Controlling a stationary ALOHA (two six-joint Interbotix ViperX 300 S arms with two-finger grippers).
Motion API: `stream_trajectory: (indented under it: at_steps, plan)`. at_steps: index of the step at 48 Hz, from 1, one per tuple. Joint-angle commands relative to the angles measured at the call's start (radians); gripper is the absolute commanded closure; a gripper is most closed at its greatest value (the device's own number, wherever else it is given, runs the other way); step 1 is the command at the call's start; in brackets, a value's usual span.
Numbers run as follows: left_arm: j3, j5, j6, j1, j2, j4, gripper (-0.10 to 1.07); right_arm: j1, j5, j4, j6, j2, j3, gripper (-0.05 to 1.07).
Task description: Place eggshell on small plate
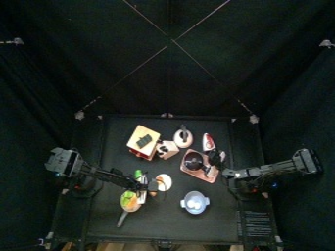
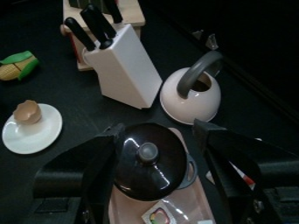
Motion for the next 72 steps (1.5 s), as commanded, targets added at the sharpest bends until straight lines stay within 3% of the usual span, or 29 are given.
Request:
stream_trajectory:
  at_steps: [1, 11, 32, 46, 59, 72]
  plan:
    - [-0.038, -0.009, 0.002, 0.003, -0.014, 0.011, 0.21, 0.002, -0.002, -0.003, 0.000, -0.003, -0.009, 0.08]
    - [-0.095, -0.009, 0.000, 0.011, -0.003, 0.072, 0.21, 0.002, 0.000, 0.011, -0.002, -0.003, -0.009, 0.08]
    - [-0.164, -0.023, -0.005, 0.130, 0.081, 0.107, 0.20, 0.002, 0.000, 0.011, -0.002, -0.003, -0.002, 0.08]
    - [-0.164, -0.040, -0.003, 0.137, 0.089, 0.106, 0.19, 0.002, 0.000, 0.011, -0.003, -0.003, -0.002, 0.08]
    - [-0.164, -0.040, -0.002, 0.138, 0.089, 0.107, 0.08, 0.002, 0.000, 0.011, -0.002, -0.005, -0.002, 0.08]
    - [-0.164, -0.040, -0.002, 0.140, 0.091, 0.107, 0.05, 0.002, 0.000, 0.011, -0.002, -0.003, -0.002, 0.08]
